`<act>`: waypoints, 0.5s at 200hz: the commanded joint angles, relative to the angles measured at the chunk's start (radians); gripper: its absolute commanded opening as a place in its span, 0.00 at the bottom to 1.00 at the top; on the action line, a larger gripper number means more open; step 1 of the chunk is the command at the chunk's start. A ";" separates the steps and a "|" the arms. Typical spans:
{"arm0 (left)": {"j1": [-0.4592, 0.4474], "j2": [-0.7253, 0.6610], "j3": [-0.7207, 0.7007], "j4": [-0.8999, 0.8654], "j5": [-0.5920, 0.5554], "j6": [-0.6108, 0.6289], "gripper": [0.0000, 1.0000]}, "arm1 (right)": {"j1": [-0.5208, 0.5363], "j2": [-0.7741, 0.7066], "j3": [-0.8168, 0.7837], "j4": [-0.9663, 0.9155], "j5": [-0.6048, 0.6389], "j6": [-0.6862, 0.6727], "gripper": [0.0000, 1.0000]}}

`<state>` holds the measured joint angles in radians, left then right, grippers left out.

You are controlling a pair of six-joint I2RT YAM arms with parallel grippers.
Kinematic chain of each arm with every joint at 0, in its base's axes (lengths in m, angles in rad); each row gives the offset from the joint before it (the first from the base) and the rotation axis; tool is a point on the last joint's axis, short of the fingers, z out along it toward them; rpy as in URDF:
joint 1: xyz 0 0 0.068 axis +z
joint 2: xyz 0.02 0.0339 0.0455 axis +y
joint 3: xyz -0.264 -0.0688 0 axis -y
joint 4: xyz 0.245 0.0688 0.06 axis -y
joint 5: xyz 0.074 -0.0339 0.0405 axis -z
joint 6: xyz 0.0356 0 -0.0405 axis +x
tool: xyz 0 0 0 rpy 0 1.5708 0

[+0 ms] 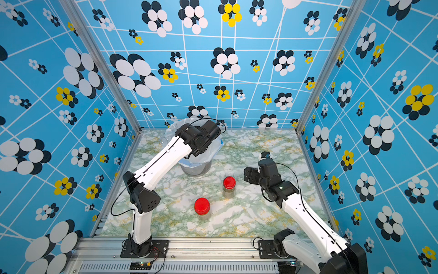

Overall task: Empty moldy mung beans from jars
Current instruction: Pour the moldy mung beans from the jar into the trash bin.

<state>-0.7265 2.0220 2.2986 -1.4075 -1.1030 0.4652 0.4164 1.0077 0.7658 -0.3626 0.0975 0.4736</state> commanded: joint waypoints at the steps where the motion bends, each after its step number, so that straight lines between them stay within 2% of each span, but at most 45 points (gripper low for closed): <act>1: 0.014 -0.044 0.110 -0.017 0.165 -0.125 0.22 | -0.005 -0.016 0.037 -0.022 0.002 -0.038 0.91; 12: 0.017 -0.057 0.116 -0.007 0.204 -0.119 0.22 | -0.003 -0.021 0.046 -0.021 -0.001 -0.042 0.91; 35: 0.025 -0.025 0.130 -0.083 0.166 -0.082 0.23 | -0.003 -0.013 0.064 -0.029 -0.003 -0.045 0.91; 54: 0.044 -0.031 0.059 -0.100 0.131 -0.083 0.23 | -0.003 -0.006 0.066 -0.030 0.012 -0.043 0.91; 100: 0.111 -0.019 0.079 -0.240 0.377 -0.217 0.25 | -0.003 0.011 0.081 -0.032 -0.009 -0.029 0.91</act>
<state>-0.6518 1.9900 2.3653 -1.5410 -0.8768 0.3347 0.4164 1.0061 0.8074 -0.3641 0.0978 0.4477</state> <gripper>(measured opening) 0.409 0.907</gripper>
